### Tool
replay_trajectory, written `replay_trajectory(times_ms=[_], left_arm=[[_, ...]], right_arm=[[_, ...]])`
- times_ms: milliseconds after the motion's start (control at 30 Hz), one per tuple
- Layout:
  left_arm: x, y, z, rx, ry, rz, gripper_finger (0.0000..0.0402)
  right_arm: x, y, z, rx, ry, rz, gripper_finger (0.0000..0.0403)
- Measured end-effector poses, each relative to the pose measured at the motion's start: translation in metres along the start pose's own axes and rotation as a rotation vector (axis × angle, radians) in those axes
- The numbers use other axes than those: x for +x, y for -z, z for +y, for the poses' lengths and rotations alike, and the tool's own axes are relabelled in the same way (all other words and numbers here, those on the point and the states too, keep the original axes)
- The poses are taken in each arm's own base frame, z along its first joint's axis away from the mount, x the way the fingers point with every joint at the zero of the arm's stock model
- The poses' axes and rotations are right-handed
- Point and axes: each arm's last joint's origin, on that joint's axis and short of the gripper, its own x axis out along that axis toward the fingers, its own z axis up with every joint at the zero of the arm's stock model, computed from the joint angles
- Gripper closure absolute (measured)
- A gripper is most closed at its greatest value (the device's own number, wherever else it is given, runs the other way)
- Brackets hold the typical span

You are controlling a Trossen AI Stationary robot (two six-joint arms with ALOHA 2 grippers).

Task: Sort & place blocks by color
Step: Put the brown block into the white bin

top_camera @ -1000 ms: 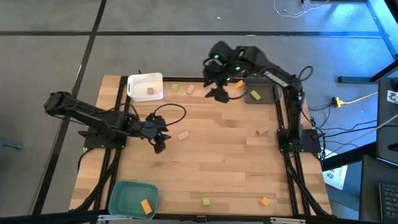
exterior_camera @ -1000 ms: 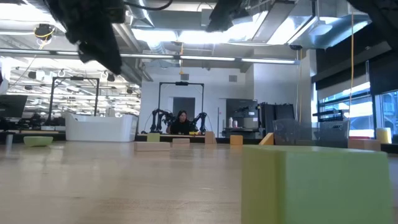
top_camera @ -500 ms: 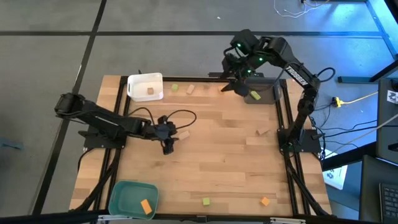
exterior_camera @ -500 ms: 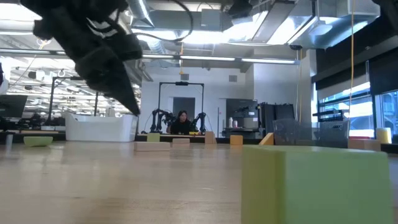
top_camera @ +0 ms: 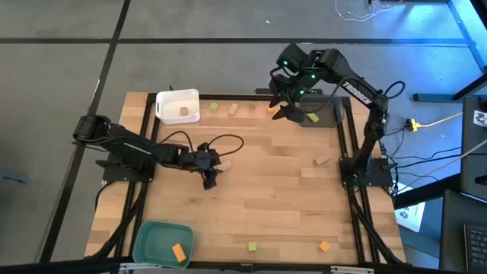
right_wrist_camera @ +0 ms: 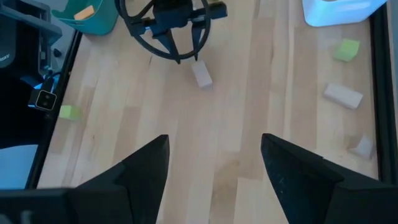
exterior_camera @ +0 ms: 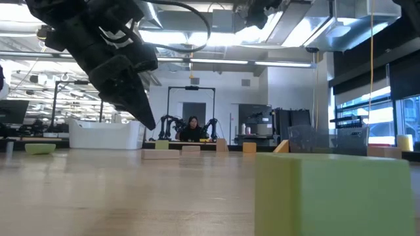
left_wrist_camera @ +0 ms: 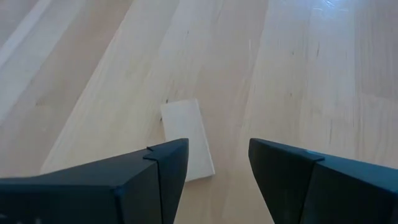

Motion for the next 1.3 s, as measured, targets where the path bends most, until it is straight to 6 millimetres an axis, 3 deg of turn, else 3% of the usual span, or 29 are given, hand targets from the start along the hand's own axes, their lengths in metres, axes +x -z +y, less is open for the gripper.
replay_trajectory(times_ms=[333, 967, 1233, 1300], left_arm=[[0.000, 0.000, 0.001, -0.035, -0.034, -0.008, 0.0237], [0.001, -0.002, 0.006, -0.278, -0.052, -0.021, 0.0236], [0.003, -0.005, 0.012, -0.323, -0.003, -0.007, 0.0187], [0.004, -0.004, 0.013, -0.264, -0.017, -0.007, 0.0177]], right_arm=[[0.001, -0.006, -0.004, -0.030, 0.024, -0.050, 0.0148], [0.001, -0.015, -0.007, -0.081, 0.062, -0.132, 0.0148], [0.001, -0.015, -0.007, -0.081, 0.062, -0.134, 0.0148], [0.001, -0.015, -0.007, -0.081, 0.063, -0.133, 0.0148]])
